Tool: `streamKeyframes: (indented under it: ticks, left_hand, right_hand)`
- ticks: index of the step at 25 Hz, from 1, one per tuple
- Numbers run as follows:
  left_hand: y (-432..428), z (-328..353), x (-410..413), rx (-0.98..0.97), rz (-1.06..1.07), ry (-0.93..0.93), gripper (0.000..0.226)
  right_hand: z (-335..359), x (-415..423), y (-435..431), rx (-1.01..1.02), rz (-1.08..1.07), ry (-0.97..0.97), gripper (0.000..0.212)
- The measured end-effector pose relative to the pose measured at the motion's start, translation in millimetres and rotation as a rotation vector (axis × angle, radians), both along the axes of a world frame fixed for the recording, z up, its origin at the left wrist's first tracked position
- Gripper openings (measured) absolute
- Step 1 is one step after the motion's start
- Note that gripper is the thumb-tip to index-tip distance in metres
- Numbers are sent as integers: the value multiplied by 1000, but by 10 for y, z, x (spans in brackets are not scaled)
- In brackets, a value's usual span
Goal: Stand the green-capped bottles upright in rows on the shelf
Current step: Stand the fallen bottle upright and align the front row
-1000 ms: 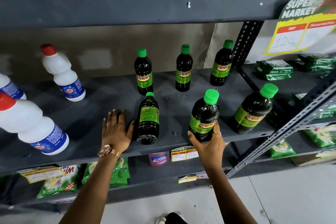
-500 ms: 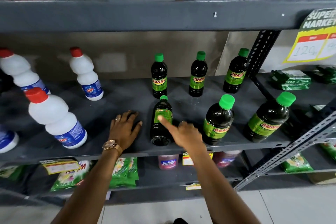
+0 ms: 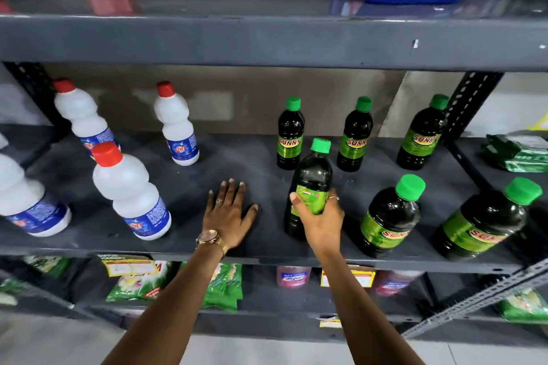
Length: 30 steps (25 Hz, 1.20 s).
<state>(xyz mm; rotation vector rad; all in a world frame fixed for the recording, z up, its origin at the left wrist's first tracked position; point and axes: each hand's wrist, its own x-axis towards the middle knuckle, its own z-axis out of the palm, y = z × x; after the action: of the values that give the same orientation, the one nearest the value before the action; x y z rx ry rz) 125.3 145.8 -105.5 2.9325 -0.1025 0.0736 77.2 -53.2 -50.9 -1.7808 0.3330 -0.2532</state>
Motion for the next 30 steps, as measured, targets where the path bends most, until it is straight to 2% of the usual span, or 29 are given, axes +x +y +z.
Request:
streamKeyframes:
  ticks: [3,7,9,14,18,21,26,30]
  left_hand:
    - [-76,26,-15,-19,-41,-25,83]
    - [-105,11,-1,-42,-41,-39,79]
    - [-98,7,10,-41,-37,-44,78]
    - [-101,-3,17,-39,-32,-47,81]
    - [-104,7,15,-42,-35,-50,81]
    - [-111,16,11,-28,-33,-34,81]
    - [-106,42,8,-29,-30,4,70]
    - [-99,39,3,-28,-39,-3,69]
  right_hand:
    - [58,161,10,-24,-13,-66,65]
    - [-157,240,-75,-17,40,-101,81]
    - [-228,193,-89,-59,95,-58,84]
    - [-286,343,-31,-238,-8,-65,91]
    - [-287,333,-88,-198,120,-50,84]
    - [-311,328,-114,-187,110,-51,84]
    - [-318,329,-99,-249,76,-66,82]
    - [-282,162,-264,-224,185,-20,74]
